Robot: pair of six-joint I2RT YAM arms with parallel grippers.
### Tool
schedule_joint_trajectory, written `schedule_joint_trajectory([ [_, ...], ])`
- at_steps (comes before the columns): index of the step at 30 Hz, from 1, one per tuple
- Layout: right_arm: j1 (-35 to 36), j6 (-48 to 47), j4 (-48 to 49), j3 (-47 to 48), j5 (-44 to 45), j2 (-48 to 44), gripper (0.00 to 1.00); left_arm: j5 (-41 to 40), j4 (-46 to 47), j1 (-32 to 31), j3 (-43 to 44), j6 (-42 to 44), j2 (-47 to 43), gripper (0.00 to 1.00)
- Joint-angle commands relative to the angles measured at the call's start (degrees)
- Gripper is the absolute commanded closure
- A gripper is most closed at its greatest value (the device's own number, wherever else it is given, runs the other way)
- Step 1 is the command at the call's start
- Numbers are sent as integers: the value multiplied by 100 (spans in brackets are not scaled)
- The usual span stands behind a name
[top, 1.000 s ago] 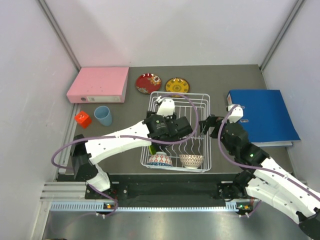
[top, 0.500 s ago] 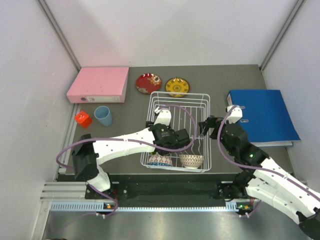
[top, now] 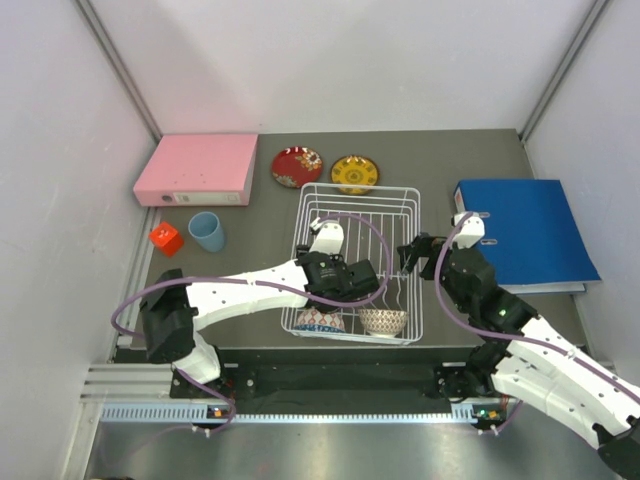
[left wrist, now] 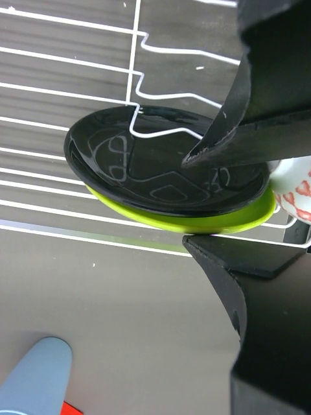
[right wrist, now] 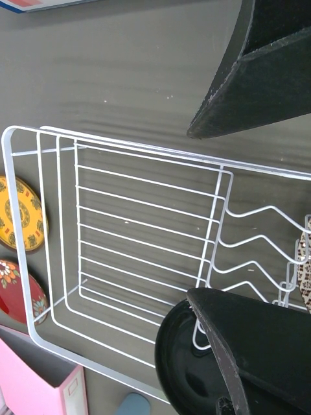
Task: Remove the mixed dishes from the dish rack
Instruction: Pick up the plate from the dish rack.
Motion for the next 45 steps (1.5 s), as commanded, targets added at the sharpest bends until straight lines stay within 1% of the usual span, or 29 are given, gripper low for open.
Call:
schedule_joint_trajectory([
  [1, -61, 30, 112, 39, 7, 12, 4, 289, 508, 28, -131, -71, -152, 51],
  [3, -61, 30, 112, 39, 16, 39, 4, 193, 386, 28, -35, -115, -214, 47],
  [4, -61, 12, 121, 48, 7, 47, 4, 158, 341, 28, 0, -124, -275, 38],
  [7, -61, 12, 156, 74, -2, 109, 4, 61, 148, 28, 185, -133, -363, 31],
  [9, -61, 12, 174, 92, -10, 153, 4, 17, 78, 28, 299, -142, -398, 29],
  [13, -70, 21, 235, 100, -45, 205, 4, 8, 25, 11, 361, -133, -486, 29],
  [20, -61, 21, 244, 109, -63, 232, 4, 52, 191, 2, 352, -45, -451, 31],
  [27, -61, 12, 226, 83, -46, 206, 4, 307, 569, 2, 54, 8, -276, 38],
  [38, -61, 29, 182, 30, -28, 153, 4, 412, 754, -7, -307, -106, -91, 40],
  [41, -61, 30, 182, 30, -37, 153, 4, 439, 807, 2, -447, -115, -56, 44],
  [44, -61, 29, 191, 30, -37, 162, 4, 447, 825, 2, -483, -133, -29, 53],
  [45, -61, 21, 174, 39, -37, 170, 4, 430, 824, 2, -483, -124, -3, 59],
])
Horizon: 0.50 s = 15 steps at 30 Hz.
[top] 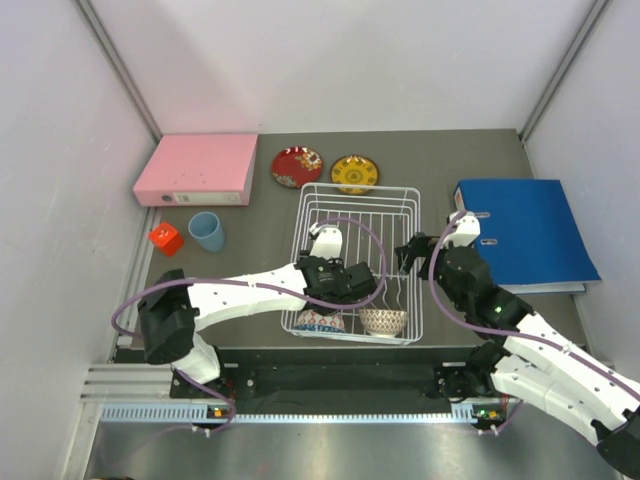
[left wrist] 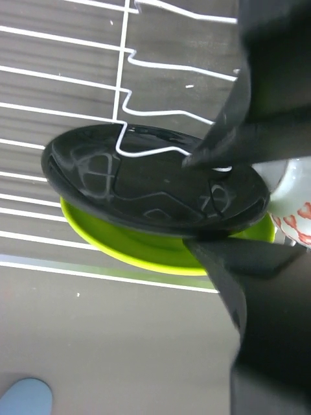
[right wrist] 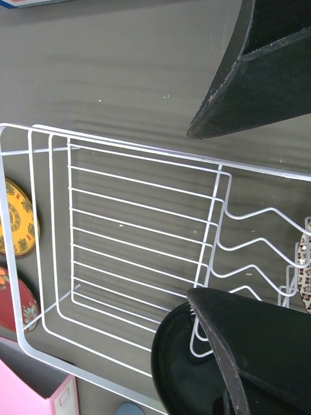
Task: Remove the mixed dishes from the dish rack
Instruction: Pick up the plate from the dish rack.
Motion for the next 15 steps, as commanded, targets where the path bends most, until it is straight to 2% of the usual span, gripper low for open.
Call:
schedule_joint_trajectory([
  [1, -61, 25, 112, 39, -15, -48, 4, 26, 180, -29, -76, -78, 82, 62],
  [6, -61, 25, 130, 48, 3, -48, 4, -71, 31, -55, -15, -105, 47, 79],
  [10, -52, 34, 147, 56, -6, -13, 4, -107, -84, -90, 91, -131, 21, 100],
  [15, -61, 25, 148, 100, -15, 5, 4, -282, -330, -195, 407, -149, -32, 100],
])
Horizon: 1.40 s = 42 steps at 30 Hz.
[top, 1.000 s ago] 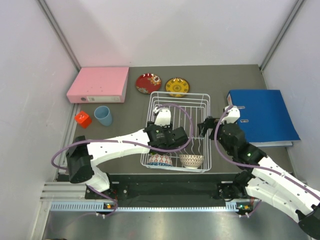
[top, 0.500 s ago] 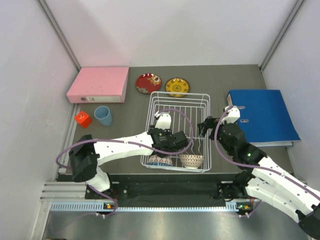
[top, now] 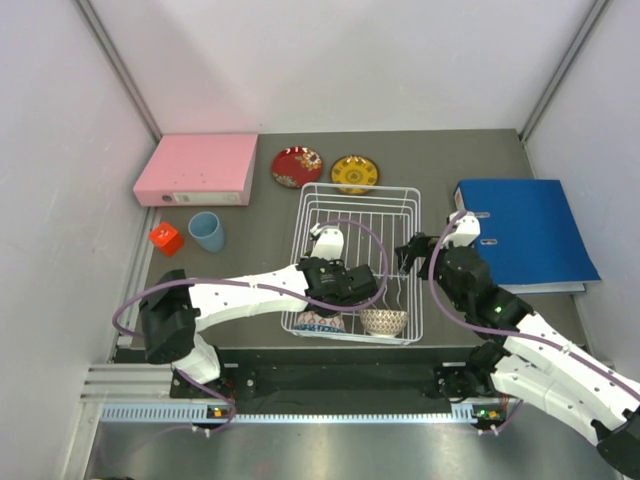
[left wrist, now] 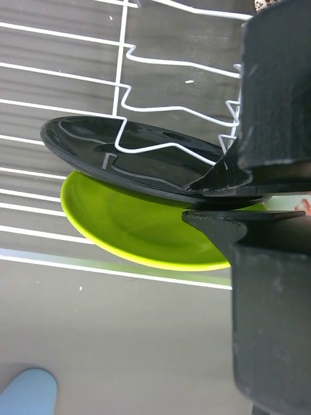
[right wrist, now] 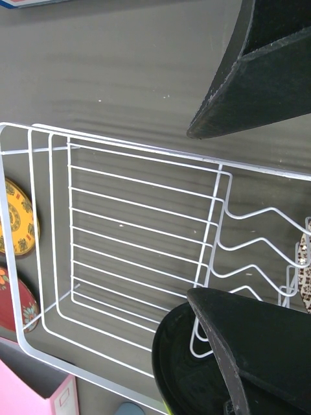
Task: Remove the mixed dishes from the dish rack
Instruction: Pick up the plate from the dish rack.
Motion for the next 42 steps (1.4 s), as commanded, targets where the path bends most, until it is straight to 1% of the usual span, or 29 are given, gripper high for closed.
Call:
schedule_joint_trajectory([
  [1, -61, 8, 139, 100, -6, 2, 4, -199, -338, -143, 451, -105, -84, 100],
  [5, -61, -1, 139, 136, -6, 11, 4, -463, -726, -222, 986, -79, -225, 100],
  [13, -61, -1, 174, 171, -6, 46, 4, -735, -999, -222, 1821, 387, -445, 100],
  [19, -61, -10, 148, 162, 3, 20, 4, -885, -727, -222, 1919, 773, -550, 100],
  [22, -61, -10, 121, 162, 3, 2, 4, -981, -779, -222, 2041, 844, -533, 100],
  [25, -61, -19, 112, 162, 3, -33, 4, -1297, -806, -222, 2287, 1002, -559, 100],
  [26, -61, -19, 121, 171, 11, -24, 4, -1411, -736, -214, 2358, 1098, -603, 100],
  [27, -70, -19, 130, 179, 11, -24, 4, -1613, -622, -205, 2428, 1412, -638, 100],
  [28, -61, -36, 113, 206, 20, -33, 4, -1658, -203, -100, 2542, 1642, -708, 100],
  [29, -61, -36, 130, 215, 12, -24, 4, -1641, 71, 5, 2578, 2131, -761, 100],
  [30, -61, -28, 130, 223, 20, -24, 3, -1380, 352, 171, 2570, 2371, -813, 100],
  [31, -61, -36, 130, 241, 12, -33, 4, -1099, 981, 634, 2526, 2565, -953, 100],
  [32, -61, -36, 130, 241, 11, -59, 4, -792, 1231, 935, 2473, 2828, -1007, 100],
  [33, -61, -28, 130, 241, 11, -76, 3, -84, 1503, 1251, 2377, 2891, -1051, 100],
  [34, -61, -28, 139, 232, 11, -85, 4, 237, 1880, 1907, 2333, 2910, -1069, 100],
  [35, -70, -19, 139, 232, 11, -120, 4, 518, 2058, 2192, 2324, 2944, -1025, 100],
  [36, -61, -10, 147, 224, 11, -112, 3, 1008, 2199, 2690, 2367, 2954, -868, 100],
  [38, -61, -1, 139, 232, 3, -121, 4, 1398, 2550, 3080, 2490, 2936, -639, 100],
  [39, -52, -1, 139, 241, 11, -138, 4, 1618, 2648, 3474, 2647, 2901, -508, 100],
  [40, -61, 7, 139, 250, 3, -138, 4, 2151, 2805, 3669, 2701, 2857, -271, 100],
  [41, -61, -1, 139, 259, -6, -129, 4, 2426, 3077, 3862, 2745, 2700, -147, 100],
  [42, -61, -19, 165, 267, -6, -147, 4, 2716, 3305, 4256, 2797, 2620, 63, 100],
])
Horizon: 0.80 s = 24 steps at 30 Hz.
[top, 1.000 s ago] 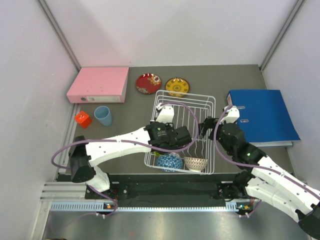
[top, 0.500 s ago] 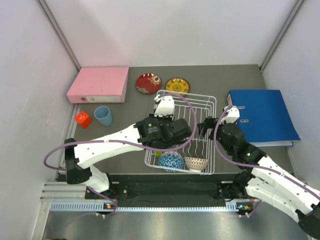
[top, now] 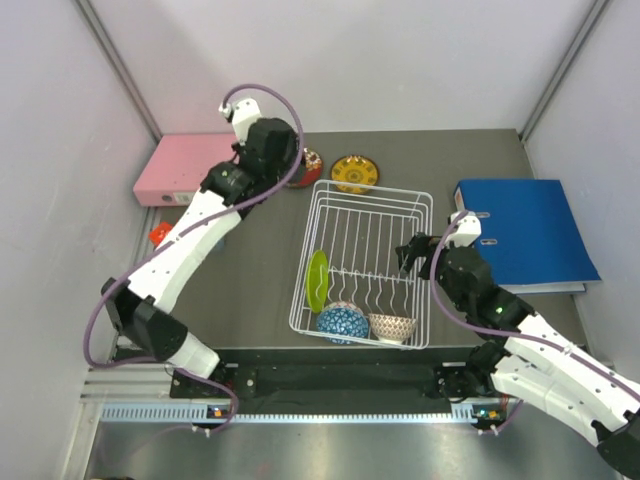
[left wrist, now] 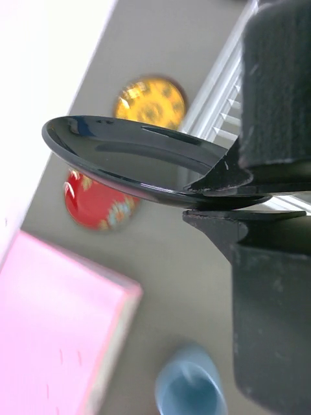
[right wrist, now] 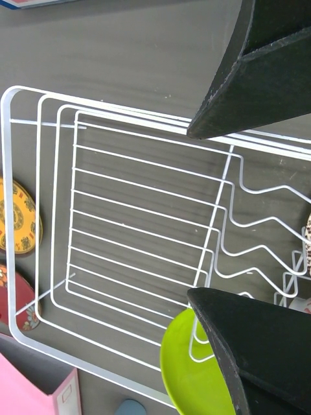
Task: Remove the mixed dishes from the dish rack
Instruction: Pick up the plate from the dish rack, then place the plate at the center of the board.
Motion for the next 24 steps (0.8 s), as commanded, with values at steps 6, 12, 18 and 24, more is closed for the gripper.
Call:
schedule_joint_trajectory([
  [6, -61, -47, 262, 340, -48, -7, 3, 3978, 3059, 1796, 376, -854, 1587, 100],
  [12, -61, -30, 262, 358, -30, -86, 3, 4973, 3660, 2359, 762, -1479, 2650, 100],
  [18, -61, 23, 323, 331, -30, -51, 3, 5378, 3705, 2650, 1492, -1559, 3627, 100],
  [24, -70, 128, 499, 138, -13, -59, 3, 5800, 3363, 2852, 2222, -1646, 4436, 100],
])
